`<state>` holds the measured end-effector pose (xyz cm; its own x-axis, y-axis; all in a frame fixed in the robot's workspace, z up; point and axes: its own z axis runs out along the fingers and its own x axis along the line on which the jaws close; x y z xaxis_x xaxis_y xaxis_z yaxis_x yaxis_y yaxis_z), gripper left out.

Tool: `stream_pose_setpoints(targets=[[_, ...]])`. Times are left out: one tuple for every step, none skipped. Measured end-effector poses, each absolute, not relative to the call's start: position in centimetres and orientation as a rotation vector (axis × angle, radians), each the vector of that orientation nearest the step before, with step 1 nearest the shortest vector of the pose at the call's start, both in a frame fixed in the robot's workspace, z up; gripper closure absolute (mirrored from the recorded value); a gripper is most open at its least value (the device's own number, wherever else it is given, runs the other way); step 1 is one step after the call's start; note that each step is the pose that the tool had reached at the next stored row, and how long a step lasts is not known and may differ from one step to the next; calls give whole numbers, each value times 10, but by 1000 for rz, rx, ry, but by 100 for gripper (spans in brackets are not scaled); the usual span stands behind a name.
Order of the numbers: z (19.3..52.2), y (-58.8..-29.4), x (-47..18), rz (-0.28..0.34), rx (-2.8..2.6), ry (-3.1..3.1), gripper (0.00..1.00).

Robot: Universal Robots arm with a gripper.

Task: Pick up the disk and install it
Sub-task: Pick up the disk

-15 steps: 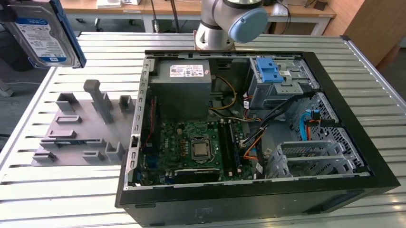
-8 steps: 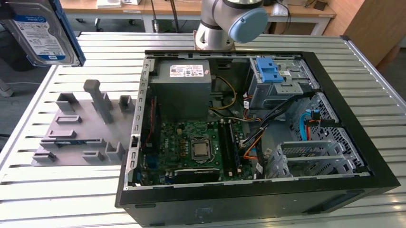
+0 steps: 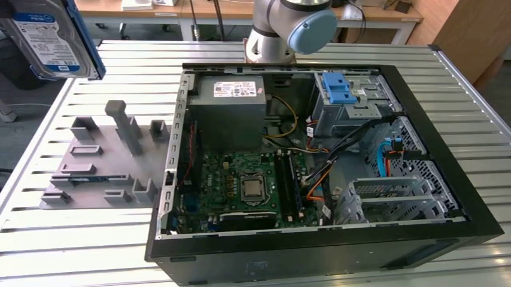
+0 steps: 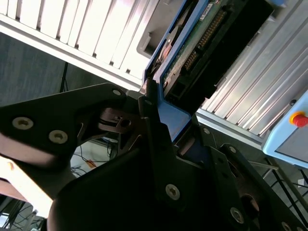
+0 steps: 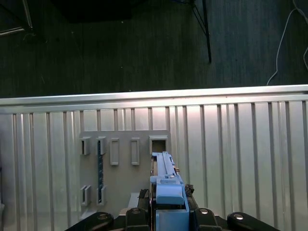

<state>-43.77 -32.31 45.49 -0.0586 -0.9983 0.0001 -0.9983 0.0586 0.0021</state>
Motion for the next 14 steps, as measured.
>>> stream_pose_setpoints(targets=[[456, -323, -438, -2, 2154, -2284, 64], [458, -323, -438, -2, 2154, -2284, 64], [459, -323, -438, -2, 2154, -2284, 64], [460, -323, -438, -2, 2154, -2284, 64], [461, -323, -438, -2, 2154, -2284, 64], [463, -323, -438, -2, 2154, -2284, 64], [464, -323, -438, -2, 2154, -2284, 64], [464, -323, -438, -2, 2154, -2284, 64], [465, -323, -438, -2, 2154, -2284, 64], [466, -323, -438, -2, 2154, -2284, 64], [467, -323, -438, -2, 2154, -2284, 64], [467, -323, -438, -2, 2154, -2284, 64], [468, -323, -438, -2, 2154, -2284, 64], [468, -323, -438, -2, 2154, -2285, 64]])
